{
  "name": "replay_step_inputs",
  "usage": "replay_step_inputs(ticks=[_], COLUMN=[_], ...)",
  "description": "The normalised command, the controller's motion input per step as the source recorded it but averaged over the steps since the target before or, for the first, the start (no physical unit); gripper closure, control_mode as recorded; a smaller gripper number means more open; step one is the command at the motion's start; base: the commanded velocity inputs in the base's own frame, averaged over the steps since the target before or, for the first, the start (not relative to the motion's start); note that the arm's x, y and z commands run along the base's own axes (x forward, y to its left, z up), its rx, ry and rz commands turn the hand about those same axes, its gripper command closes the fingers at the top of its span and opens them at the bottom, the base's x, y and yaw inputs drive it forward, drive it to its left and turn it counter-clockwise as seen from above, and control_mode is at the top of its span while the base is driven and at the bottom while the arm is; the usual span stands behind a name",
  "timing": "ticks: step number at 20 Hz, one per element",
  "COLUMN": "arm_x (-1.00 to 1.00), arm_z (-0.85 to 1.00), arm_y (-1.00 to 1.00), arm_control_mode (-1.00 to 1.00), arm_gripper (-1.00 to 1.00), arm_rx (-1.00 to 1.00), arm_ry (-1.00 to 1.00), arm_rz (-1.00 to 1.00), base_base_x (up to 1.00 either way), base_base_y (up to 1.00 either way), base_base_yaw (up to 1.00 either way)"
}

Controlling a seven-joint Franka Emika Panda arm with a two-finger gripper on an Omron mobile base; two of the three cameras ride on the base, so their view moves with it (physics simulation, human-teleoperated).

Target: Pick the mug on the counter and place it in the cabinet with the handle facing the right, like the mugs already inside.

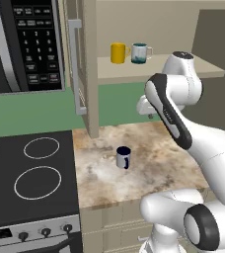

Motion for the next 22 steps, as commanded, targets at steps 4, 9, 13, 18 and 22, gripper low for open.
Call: replay_step_inputs(ticks=[4, 9, 13, 18, 22], arm_x=[-0.22, -0.37, 0.00, 0.06, 0.06], arm_z=[-0.05, -0.42, -0.48, -0.58, -0.44], arm_y=[0.05, 0.44, 0.17, 0.07, 0.11], arm_control_mode=[-1.00, -1.00, -1.00, -1.00, -1.00], arm_gripper=[-1.00, -1.00, -1.00, -1.00, -1.00], arm_rx=[0.00, -0.02, -0.06, -0.07, 0.00], arm_ry=[-0.01, -0.08, -0.03, -0.03, 0.00], arm_rz=[-0.01, -0.04, -0.18, -0.07, -0.05], base_base_x=[0.00, 0.00, 0.00, 0.00, 0.00], base_base_y=[0.00, 0.00, 0.00, 0.00, 0.00], base_base_yaw=[0.00, 0.00, 0.00, 0.00, 0.00])
